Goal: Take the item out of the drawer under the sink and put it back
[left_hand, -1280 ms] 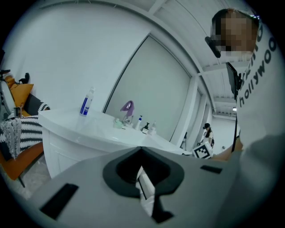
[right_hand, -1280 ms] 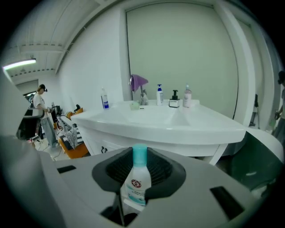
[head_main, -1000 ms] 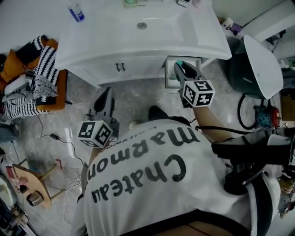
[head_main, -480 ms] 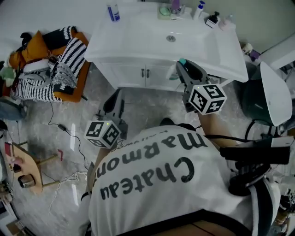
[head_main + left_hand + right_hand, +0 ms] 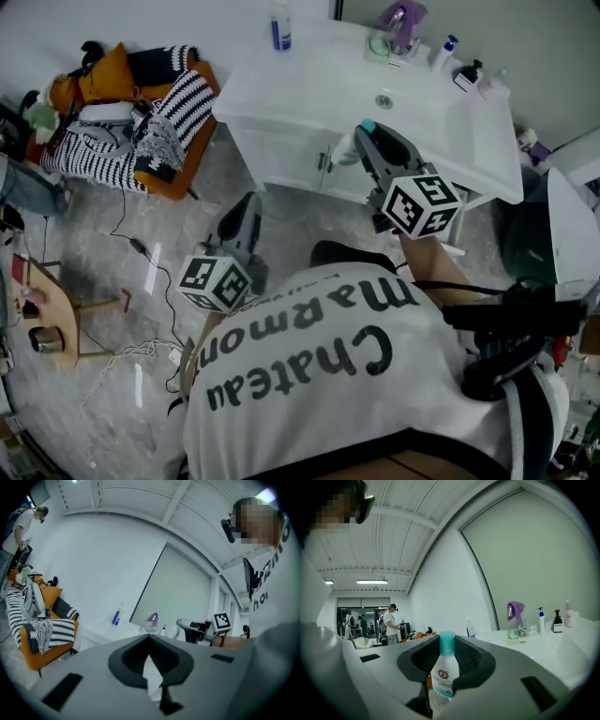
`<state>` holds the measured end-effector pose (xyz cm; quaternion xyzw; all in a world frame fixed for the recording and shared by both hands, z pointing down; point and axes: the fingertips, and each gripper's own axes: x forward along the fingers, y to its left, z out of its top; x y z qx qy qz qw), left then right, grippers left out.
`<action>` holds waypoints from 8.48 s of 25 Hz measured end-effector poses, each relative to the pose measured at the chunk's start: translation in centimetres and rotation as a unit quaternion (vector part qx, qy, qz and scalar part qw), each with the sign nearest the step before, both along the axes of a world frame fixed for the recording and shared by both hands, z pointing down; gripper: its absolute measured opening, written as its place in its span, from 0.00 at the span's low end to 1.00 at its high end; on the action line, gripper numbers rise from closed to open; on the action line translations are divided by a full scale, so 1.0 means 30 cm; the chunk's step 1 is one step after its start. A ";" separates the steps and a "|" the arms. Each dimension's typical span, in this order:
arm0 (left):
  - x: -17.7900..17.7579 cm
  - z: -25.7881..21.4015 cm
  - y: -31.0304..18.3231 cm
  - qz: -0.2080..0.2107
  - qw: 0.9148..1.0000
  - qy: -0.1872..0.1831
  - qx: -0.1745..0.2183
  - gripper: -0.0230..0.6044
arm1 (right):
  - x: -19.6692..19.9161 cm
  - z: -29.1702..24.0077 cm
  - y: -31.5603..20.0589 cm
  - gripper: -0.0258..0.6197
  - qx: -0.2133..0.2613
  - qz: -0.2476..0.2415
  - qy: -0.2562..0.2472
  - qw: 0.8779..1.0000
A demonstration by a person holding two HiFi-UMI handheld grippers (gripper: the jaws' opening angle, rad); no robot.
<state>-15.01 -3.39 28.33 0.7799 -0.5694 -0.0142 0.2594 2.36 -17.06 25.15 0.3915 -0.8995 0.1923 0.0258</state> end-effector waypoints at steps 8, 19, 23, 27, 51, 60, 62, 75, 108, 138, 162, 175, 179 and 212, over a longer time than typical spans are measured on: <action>-0.009 -0.002 0.026 -0.020 1.000 -0.004 -0.013 0.05 | -0.046 -0.017 -0.015 0.20 0.011 -0.027 -0.008 1.000; -0.125 0.031 -0.047 -0.033 0.999 0.002 -0.017 0.05 | -0.154 0.014 -0.155 0.20 0.004 -0.023 0.009 1.000; -0.125 0.058 -0.093 -0.019 1.000 -0.003 -0.020 0.05 | -0.178 0.029 -0.218 0.20 -0.002 -0.017 -0.002 1.000; -0.143 0.085 -0.176 -0.015 0.999 0.019 -0.028 0.05 | -0.203 0.054 -0.286 0.20 -0.007 -0.007 -0.004 1.000; -0.057 0.327 -0.938 0.189 0.977 0.018 -0.092 0.05 | -0.245 0.347 -0.997 0.20 -0.056 0.071 0.011 0.996; -0.003 0.399 -1.123 0.232 0.964 0.014 -0.128 0.05 | -0.276 0.397 -1.148 0.20 -0.050 0.081 -0.001 0.995; -0.006 0.418 -1.169 0.237 0.962 0.004 -0.135 0.05 | -0.285 0.421 -1.206 0.20 -0.049 0.082 -0.006 0.995; 0.002 0.493 -1.287 0.265 0.948 -0.014 -0.174 0.05 | -0.333 0.598 -1.406 0.20 -0.069 0.086 -0.016 0.994; -0.055 0.533 -1.272 0.208 0.956 -0.039 -0.205 0.05 | -0.427 0.788 -1.722 0.20 -0.051 0.086 0.022 0.995; -0.132 0.569 -1.362 0.163 0.959 -0.027 -0.229 0.05 | -0.491 0.794 -1.696 0.20 0.019 0.073 0.089 0.993; -0.159 0.555 -1.361 0.169 0.962 -0.018 -0.215 0.05 | -0.494 0.799 -1.679 0.20 0.013 0.074 0.108 0.991; -0.176 0.564 -1.358 0.162 0.962 -0.012 -0.218 0.05 | -0.500 0.820 -1.680 0.21 0.008 0.060 0.143 0.988; -0.182 0.564 -1.355 0.156 0.963 -0.011 -0.218 0.05 | -0.509 0.818 -1.680 0.21 0.016 0.053 0.149 0.987; -0.180 0.527 -1.296 0.145 0.968 -0.014 -0.205 0.05 | -0.457 0.694 -1.688 0.32 0.033 0.086 0.092 0.991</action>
